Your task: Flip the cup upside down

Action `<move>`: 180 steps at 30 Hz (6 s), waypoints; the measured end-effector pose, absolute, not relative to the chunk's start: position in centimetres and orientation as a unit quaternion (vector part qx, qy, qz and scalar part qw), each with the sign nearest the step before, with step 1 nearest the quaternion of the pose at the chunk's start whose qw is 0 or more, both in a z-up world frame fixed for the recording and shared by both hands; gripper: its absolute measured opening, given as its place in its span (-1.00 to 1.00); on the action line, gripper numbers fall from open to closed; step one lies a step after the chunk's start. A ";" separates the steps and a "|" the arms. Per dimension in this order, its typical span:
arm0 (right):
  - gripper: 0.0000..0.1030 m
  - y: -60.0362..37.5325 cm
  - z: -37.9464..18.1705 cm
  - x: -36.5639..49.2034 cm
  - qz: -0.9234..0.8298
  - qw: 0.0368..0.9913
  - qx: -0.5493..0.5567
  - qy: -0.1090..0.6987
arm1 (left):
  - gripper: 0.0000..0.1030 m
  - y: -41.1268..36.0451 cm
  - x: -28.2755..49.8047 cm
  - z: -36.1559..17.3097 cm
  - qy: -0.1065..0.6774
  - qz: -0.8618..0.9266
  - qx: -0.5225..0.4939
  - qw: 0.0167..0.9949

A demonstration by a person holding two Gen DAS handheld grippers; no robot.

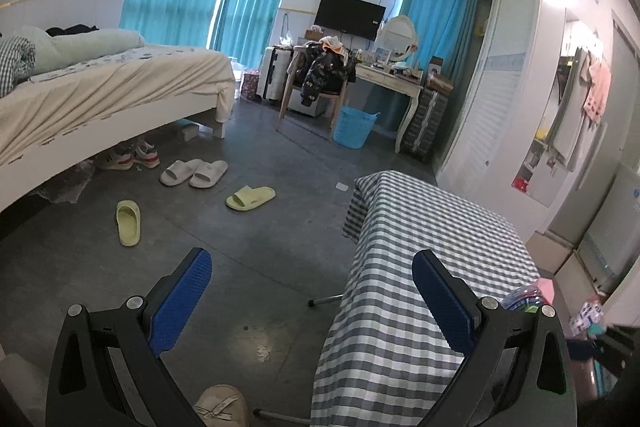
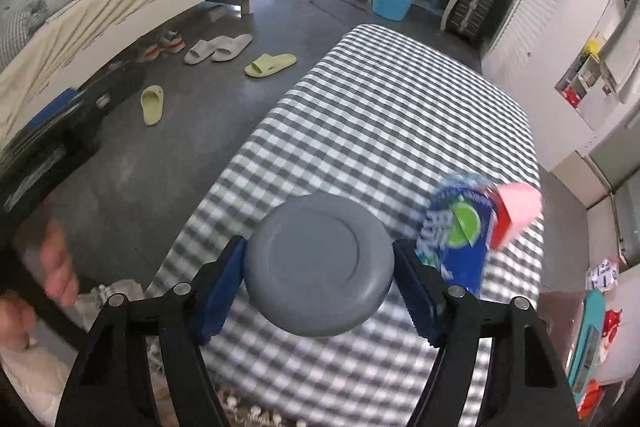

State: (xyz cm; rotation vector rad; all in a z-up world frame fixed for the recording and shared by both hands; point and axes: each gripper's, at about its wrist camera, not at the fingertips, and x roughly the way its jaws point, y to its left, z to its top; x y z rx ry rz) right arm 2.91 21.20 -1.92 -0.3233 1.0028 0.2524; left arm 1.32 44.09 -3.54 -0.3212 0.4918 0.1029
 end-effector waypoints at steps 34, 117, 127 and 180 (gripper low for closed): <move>0.37 18.1 -4.9 7.6 0.093 0.863 -0.034 0.495 | 1.00 42.7 1.6 -3.4 0.247 0.056 -0.132 0.958; 0.80 -2.0 -1.0 1.2 0.110 0.941 0.013 0.319 | 0.41 22.1 3.5 -6.5 0.393 -0.021 -0.013 0.919; 0.80 -1.9 -1.1 0.6 0.115 0.940 0.015 0.319 | 0.46 21.4 1.4 -7.5 0.354 -0.033 0.026 0.934; 0.99 5.2 -3.3 -4.4 0.126 0.964 -0.032 0.231 | 0.95 28.9 -8.5 -6.1 0.189 0.018 -0.009 0.982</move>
